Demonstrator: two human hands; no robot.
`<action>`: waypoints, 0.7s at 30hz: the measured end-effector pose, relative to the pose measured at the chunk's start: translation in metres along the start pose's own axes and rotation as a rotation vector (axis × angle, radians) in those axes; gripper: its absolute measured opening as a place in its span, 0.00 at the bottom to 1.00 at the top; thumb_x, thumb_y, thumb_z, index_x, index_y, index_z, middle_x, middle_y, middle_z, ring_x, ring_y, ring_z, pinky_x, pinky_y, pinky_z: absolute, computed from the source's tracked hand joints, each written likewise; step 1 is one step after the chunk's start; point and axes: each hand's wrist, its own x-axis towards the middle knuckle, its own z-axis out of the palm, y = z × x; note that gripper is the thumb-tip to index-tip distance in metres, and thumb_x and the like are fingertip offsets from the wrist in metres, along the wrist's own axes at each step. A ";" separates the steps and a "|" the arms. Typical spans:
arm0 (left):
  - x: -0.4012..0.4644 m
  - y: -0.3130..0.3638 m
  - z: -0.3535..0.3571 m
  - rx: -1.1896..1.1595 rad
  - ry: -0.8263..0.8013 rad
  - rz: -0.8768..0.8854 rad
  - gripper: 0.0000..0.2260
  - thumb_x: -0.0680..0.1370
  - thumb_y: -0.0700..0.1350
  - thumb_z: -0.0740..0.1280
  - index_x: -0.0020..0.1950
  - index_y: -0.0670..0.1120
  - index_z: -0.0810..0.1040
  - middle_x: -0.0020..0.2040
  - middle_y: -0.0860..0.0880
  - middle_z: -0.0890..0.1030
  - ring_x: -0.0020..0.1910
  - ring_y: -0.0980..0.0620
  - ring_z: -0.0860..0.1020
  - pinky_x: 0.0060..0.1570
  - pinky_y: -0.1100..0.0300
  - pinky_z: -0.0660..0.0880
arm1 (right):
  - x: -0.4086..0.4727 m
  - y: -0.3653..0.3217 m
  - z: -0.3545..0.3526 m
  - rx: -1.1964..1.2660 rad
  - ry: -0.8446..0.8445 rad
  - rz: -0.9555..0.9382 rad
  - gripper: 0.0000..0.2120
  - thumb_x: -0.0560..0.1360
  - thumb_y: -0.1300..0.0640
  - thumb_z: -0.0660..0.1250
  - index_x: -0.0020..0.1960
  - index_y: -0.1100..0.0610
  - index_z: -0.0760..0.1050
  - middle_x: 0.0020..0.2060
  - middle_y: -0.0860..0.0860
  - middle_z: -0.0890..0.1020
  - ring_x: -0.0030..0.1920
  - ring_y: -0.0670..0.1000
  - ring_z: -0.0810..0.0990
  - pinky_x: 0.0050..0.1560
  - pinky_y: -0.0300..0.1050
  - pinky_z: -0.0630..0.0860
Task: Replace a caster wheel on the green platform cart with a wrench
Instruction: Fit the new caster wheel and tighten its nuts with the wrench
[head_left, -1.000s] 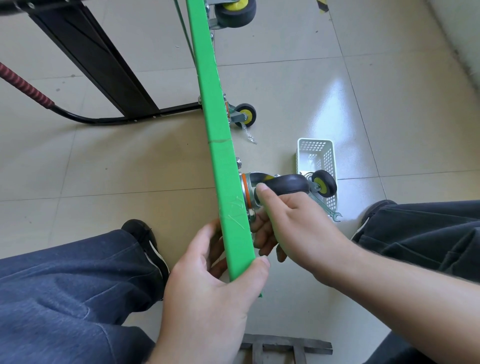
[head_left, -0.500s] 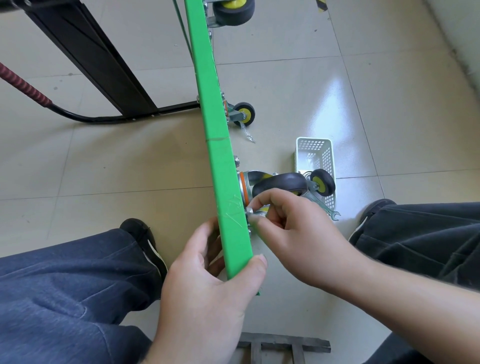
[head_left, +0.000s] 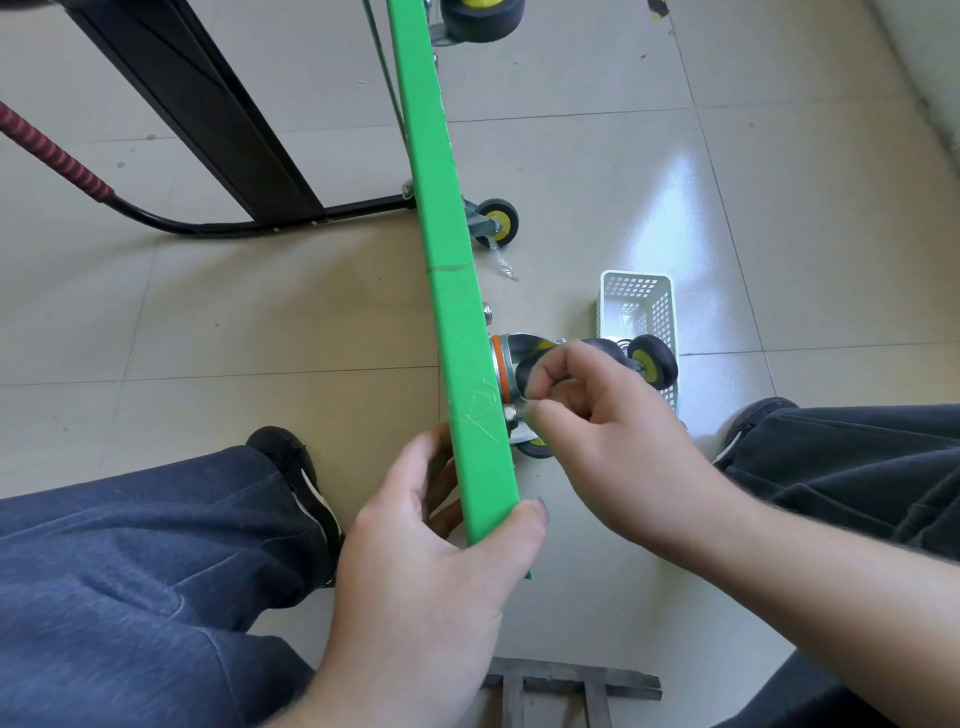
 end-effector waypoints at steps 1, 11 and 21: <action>0.000 0.000 0.000 0.006 -0.002 0.004 0.21 0.65 0.50 0.76 0.57 0.65 0.81 0.49 0.58 0.87 0.50 0.56 0.86 0.54 0.49 0.83 | -0.001 0.000 0.000 0.008 -0.016 -0.019 0.07 0.76 0.62 0.65 0.45 0.51 0.75 0.25 0.45 0.68 0.27 0.45 0.64 0.29 0.38 0.63; -0.001 -0.002 -0.003 -0.029 -0.021 0.013 0.19 0.68 0.47 0.75 0.57 0.60 0.82 0.48 0.55 0.87 0.48 0.52 0.86 0.46 0.57 0.84 | -0.005 0.008 0.005 -0.092 -0.039 -0.098 0.05 0.81 0.53 0.67 0.47 0.51 0.78 0.24 0.45 0.69 0.27 0.45 0.66 0.31 0.37 0.64; 0.000 -0.002 -0.003 -0.044 -0.028 0.037 0.18 0.70 0.43 0.77 0.58 0.56 0.82 0.50 0.57 0.87 0.50 0.54 0.86 0.48 0.61 0.83 | -0.001 0.004 0.007 -0.086 -0.017 0.022 0.22 0.84 0.48 0.61 0.36 0.61 0.69 0.25 0.47 0.65 0.28 0.47 0.62 0.30 0.43 0.61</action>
